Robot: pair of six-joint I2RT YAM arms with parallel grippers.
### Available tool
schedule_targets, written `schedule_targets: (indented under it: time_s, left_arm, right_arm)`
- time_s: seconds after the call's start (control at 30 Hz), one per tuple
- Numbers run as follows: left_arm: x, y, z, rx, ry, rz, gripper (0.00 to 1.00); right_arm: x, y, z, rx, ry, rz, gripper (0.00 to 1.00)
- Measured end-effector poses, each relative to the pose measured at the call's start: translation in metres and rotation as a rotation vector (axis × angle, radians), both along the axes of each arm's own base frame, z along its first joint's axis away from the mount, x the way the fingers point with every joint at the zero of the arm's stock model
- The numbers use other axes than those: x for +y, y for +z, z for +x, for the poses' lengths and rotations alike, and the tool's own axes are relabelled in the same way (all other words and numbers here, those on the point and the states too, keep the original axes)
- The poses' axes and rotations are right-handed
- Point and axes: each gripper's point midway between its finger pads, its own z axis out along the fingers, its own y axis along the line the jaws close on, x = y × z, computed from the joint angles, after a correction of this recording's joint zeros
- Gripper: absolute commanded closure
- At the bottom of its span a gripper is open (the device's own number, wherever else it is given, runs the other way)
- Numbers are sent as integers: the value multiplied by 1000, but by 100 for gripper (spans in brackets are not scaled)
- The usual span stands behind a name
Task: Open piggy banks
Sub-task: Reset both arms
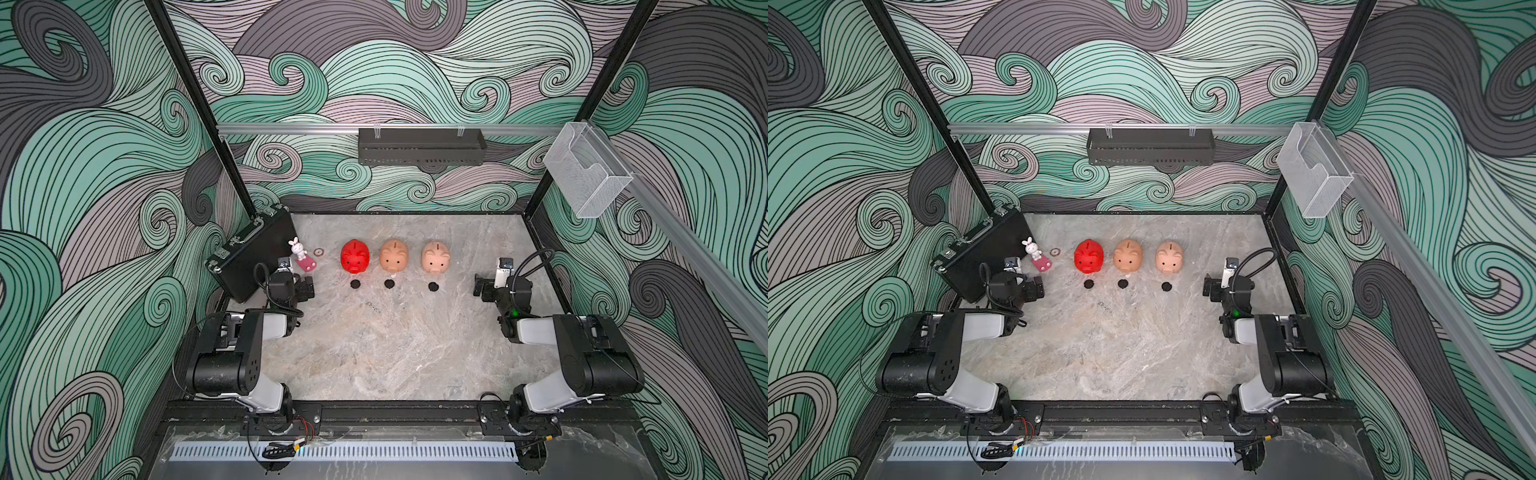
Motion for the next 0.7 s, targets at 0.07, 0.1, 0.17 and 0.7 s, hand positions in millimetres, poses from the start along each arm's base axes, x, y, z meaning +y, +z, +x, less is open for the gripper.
schedule_targets:
  time_s: [0.07,0.1,0.17,0.7]
  left_arm:
    - [0,1,0,-2,0,0,1]
    - [0,1,1,-2,-1,0,1]
    - [-1,1,1,-3,-5,-2,1]
    - [6,30,11,-126,40,15,1]
  right_arm:
    - [0,0,0,0,1,-2,1]
    - [0,0,0,0,1,-3,1]
    - [0,0,0,0,2,-4,1]
    - [-6,5,-19,-97,-60,-36,1]
